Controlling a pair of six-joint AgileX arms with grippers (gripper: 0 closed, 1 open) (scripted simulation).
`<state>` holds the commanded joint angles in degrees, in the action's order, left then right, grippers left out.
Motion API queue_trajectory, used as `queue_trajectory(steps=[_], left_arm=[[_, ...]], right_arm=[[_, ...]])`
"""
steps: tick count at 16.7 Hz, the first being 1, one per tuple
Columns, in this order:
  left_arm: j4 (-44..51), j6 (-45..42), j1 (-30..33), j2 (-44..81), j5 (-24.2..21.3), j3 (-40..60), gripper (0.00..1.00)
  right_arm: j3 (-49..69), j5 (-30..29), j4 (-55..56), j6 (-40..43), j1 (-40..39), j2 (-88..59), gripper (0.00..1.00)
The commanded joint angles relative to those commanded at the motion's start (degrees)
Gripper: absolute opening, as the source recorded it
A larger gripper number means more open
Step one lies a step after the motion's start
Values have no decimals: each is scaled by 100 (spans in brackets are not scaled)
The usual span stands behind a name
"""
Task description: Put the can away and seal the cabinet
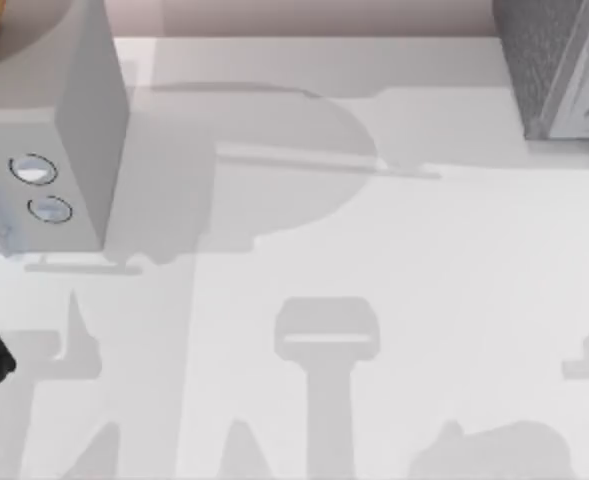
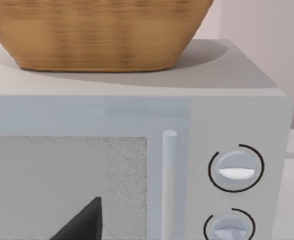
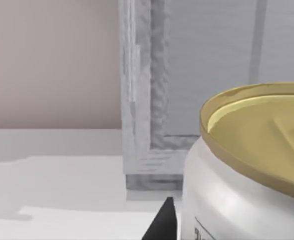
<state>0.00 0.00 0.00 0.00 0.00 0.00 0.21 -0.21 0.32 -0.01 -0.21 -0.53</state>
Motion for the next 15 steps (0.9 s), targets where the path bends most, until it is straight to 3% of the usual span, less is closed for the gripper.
queue_trajectory(steps=[8, 15], left_arm=[[0, 0, 0, 0, 0, 0, 100], [0, 0, 0, 0, 0, 0, 100]], right_arm=[[120, -9, -48, -16, -2, -66, 0], [1810, -185, -444, -47, -187, -1327, 0]])
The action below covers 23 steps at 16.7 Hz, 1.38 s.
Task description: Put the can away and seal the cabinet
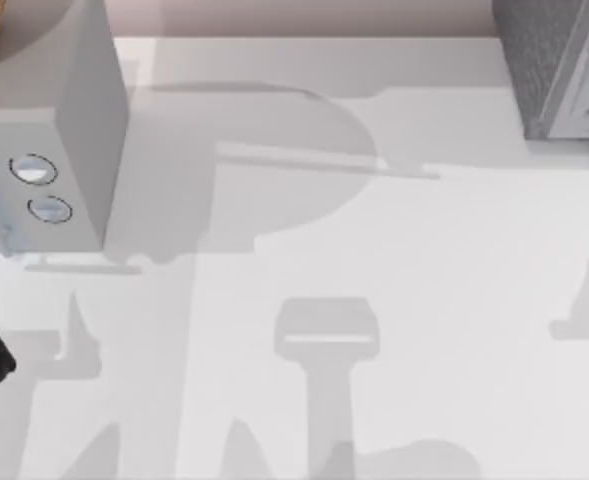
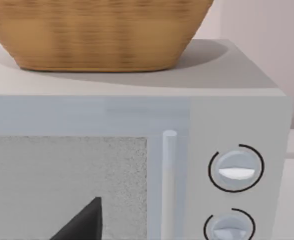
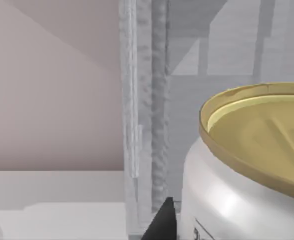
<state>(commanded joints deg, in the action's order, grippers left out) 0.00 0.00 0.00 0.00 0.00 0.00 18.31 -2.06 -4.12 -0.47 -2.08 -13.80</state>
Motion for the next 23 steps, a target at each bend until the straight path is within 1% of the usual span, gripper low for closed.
queue_trajectory(steps=[23], left_arm=[[0, 0, 0, 0, 0, 0, 100]], right_arm=[[5936, -678, -1414, -26, -602, -4480, 0]])
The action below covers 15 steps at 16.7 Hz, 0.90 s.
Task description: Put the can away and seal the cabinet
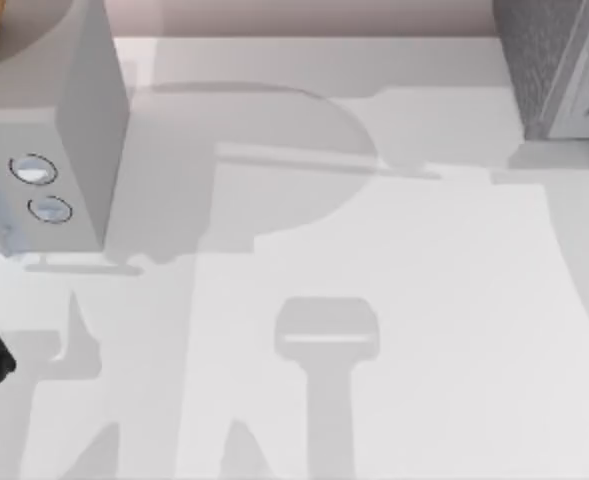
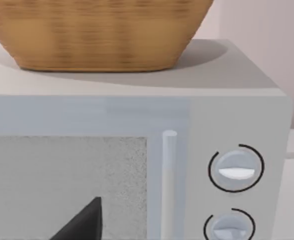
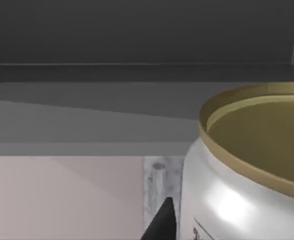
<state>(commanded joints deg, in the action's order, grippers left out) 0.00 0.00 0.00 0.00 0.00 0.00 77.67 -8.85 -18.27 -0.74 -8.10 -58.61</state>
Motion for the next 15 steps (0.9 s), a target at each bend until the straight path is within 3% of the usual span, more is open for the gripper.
queue_trajectory(steps=[8, 15], left_arm=[[0, 0, 0, 0, 0, 0, 100], [0, 0, 0, 0, 0, 0, 100]], right_arm=[[2012, -211, -510, -23, -223, -1555, 0], [2239, -236, -581, -26, -252, -1756, 0]])
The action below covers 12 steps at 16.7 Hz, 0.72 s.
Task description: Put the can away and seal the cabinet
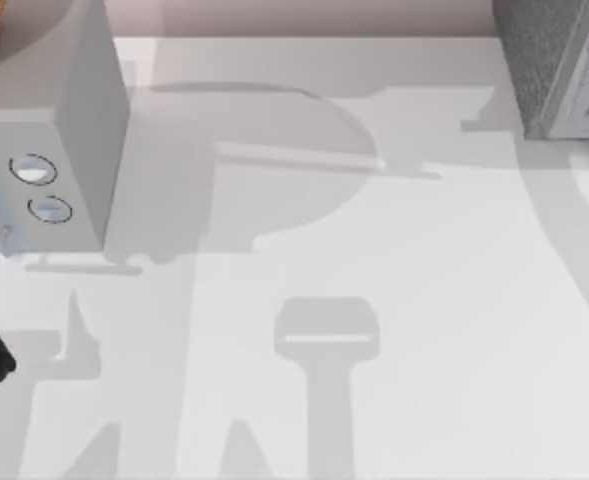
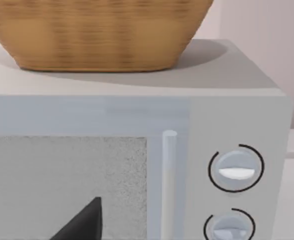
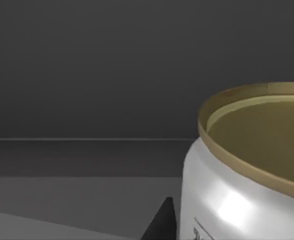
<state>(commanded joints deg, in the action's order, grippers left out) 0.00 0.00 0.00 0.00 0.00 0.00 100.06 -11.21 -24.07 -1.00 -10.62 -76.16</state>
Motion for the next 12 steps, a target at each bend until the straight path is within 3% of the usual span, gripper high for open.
queue_trajectory(steps=[5, 12], left_arm=[[0, 0, 0, 0, 0, 0, 100], [0, 0, 0, 0, 0, 0, 100]], right_arm=[[275, -113, 93, 52, 167, 13, 0], [1675, -41, -138, 122, 256, -849, 0]])
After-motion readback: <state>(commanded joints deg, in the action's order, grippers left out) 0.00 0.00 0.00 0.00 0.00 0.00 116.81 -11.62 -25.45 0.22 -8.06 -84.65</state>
